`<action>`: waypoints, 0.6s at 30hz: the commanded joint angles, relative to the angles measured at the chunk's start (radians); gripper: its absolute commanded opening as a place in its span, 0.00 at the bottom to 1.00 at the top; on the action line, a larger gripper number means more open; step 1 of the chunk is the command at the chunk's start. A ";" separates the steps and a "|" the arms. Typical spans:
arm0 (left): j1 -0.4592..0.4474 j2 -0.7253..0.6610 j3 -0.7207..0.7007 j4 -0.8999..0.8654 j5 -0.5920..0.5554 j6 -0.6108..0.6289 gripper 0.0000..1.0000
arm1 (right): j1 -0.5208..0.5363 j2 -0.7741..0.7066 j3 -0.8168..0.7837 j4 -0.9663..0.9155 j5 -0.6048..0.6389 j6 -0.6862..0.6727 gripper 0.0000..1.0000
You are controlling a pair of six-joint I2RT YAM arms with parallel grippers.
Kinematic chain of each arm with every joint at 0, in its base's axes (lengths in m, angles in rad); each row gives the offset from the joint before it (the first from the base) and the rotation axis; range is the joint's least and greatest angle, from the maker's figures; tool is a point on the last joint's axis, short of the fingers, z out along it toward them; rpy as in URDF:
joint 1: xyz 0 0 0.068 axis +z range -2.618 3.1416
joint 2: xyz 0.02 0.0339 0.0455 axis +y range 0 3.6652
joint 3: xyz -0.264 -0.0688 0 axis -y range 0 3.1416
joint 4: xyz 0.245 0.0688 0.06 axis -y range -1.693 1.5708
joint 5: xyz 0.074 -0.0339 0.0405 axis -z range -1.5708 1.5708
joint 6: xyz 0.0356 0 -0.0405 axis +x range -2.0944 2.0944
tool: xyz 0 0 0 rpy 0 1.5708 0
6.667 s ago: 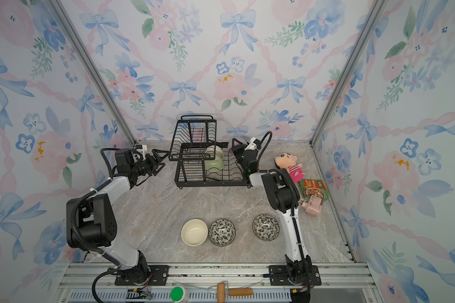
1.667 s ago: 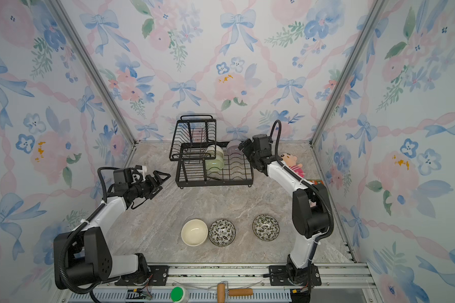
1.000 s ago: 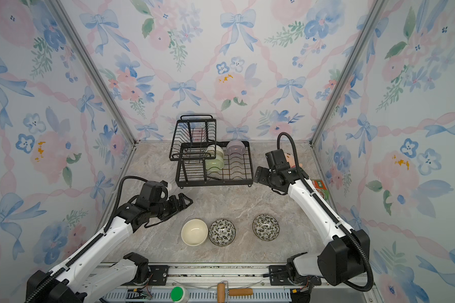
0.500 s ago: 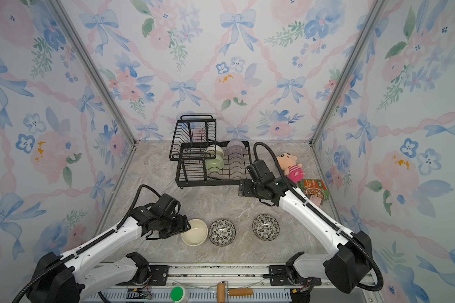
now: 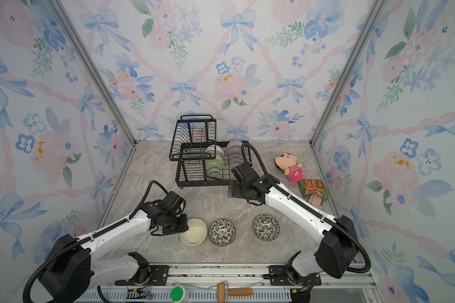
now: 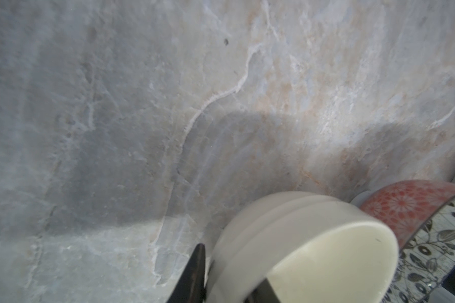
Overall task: Load bowls into a dish rack
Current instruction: Pick up the bowl from the bottom-center of the table.
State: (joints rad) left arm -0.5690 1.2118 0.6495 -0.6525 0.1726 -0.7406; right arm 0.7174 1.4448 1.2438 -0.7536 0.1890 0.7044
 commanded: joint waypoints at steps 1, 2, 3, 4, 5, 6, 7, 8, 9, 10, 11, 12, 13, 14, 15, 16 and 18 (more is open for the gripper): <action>0.004 0.018 0.031 0.019 0.011 0.035 0.18 | 0.006 0.011 0.021 -0.039 0.037 0.048 0.96; 0.009 0.020 0.037 0.022 0.014 0.042 0.13 | 0.004 0.014 0.024 -0.041 0.042 0.057 0.96; 0.015 0.022 0.044 0.023 0.018 0.049 0.09 | 0.002 0.017 0.032 -0.041 0.044 0.065 0.96; 0.029 0.025 0.054 0.024 0.020 0.057 0.07 | -0.003 0.021 0.038 -0.041 0.043 0.077 0.96; 0.042 0.027 0.063 0.023 0.026 0.062 0.06 | -0.008 0.027 0.043 -0.039 0.039 0.090 0.96; 0.056 0.032 0.076 0.024 0.031 0.072 0.05 | -0.014 0.033 0.053 -0.039 0.038 0.107 0.96; 0.069 0.032 0.076 0.026 0.032 0.080 0.02 | -0.019 0.041 0.062 -0.037 0.035 0.122 0.96; 0.079 0.035 0.102 0.028 0.032 0.083 0.00 | -0.021 0.048 0.067 -0.033 0.033 0.137 0.96; 0.091 0.037 0.120 0.030 0.030 0.086 0.00 | -0.025 0.055 0.074 -0.030 0.031 0.156 0.96; 0.100 0.041 0.130 0.033 0.029 0.088 0.00 | -0.030 0.061 0.078 -0.027 0.020 0.180 0.96; 0.105 0.044 0.139 0.038 0.024 0.087 0.00 | -0.039 0.067 0.080 -0.019 0.004 0.200 0.96; 0.106 0.047 0.149 0.048 0.018 0.083 0.00 | -0.050 0.072 0.077 -0.007 -0.020 0.223 0.96; 0.104 0.049 0.159 0.055 0.009 0.074 0.00 | -0.064 0.076 0.074 0.000 -0.056 0.250 0.96; 0.103 0.051 0.168 0.060 -0.005 0.058 0.00 | -0.082 0.078 0.072 0.000 -0.090 0.280 0.96; 0.099 0.051 0.178 0.069 -0.025 0.030 0.00 | -0.105 0.080 0.067 0.002 -0.135 0.318 0.96; 0.088 0.049 0.186 0.085 -0.047 -0.002 0.00 | -0.130 0.076 0.056 0.015 -0.177 0.350 0.96; 0.054 0.045 0.198 0.133 -0.097 -0.059 0.00 | -0.174 0.063 0.036 0.050 -0.231 0.394 0.96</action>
State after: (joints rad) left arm -0.4858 1.2598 0.8066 -0.6029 0.1253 -0.7212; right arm 0.5930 1.5120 1.2930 -0.7364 0.0666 0.9874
